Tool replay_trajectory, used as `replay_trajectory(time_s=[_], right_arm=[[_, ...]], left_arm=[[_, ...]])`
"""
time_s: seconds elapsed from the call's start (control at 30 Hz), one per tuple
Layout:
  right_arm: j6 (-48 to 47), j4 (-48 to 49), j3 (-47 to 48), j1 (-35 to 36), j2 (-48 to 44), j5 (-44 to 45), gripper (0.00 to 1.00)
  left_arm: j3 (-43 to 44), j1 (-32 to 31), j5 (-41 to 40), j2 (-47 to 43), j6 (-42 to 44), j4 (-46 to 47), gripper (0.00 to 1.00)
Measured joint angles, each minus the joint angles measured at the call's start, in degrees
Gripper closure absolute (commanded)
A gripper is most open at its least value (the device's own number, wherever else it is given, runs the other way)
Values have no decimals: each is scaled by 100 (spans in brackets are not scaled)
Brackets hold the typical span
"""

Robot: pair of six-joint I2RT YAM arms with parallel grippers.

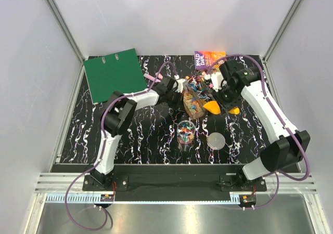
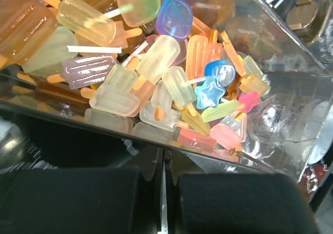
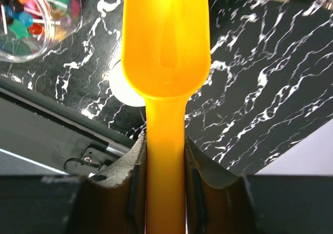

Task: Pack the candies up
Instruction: Scoop the fake candies from the storage box.

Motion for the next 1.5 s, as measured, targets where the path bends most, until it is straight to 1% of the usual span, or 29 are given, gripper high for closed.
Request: replay_trajectory(time_s=[0.17,0.27,0.4,0.43,0.47,0.53,0.6,0.73,0.83,0.9,1.07,1.17,1.33,1.5], right_arm=[[-116,-33,522,-90,369,-4,100],[-164,-31,713,-122,546,-7,100],[-219,-44,791,-133,732,7,100],[-238,-55,839,-133,826,11,100],[-262,-57,883,-133,907,11,100],[-315,-63,1010,-136,1154,44,100],[-341,-61,1156,-144,1410,52,100],[-334,-31,1329,-170,1720,94,100],[-317,-33,1325,-170,1714,107,100],[-315,0,1239,-162,1674,151,100],[-317,-31,623,-63,1357,391,100],[-317,-79,437,61,1244,514,100],[-343,-101,444,203,1246,763,100],[-455,-131,654,396,1512,1005,100]], left_arm=[[321,-299,13,245,-173,122,100],[367,-501,26,315,-258,273,100],[319,-603,131,295,-249,297,99],[219,-584,144,225,-234,315,97],[76,-551,149,133,-201,319,88],[-407,-400,142,-236,-92,291,81],[-846,-160,118,-671,13,219,78],[-1357,402,-28,-1493,162,216,78],[-1456,728,-160,-1851,203,256,78],[-1464,835,-251,-1985,225,269,78],[-1488,822,-374,-2033,299,273,78],[-1519,802,-407,-2033,299,249,78],[-1572,793,-457,-2065,293,280,79],[-1980,793,-549,-2378,278,424,78]])
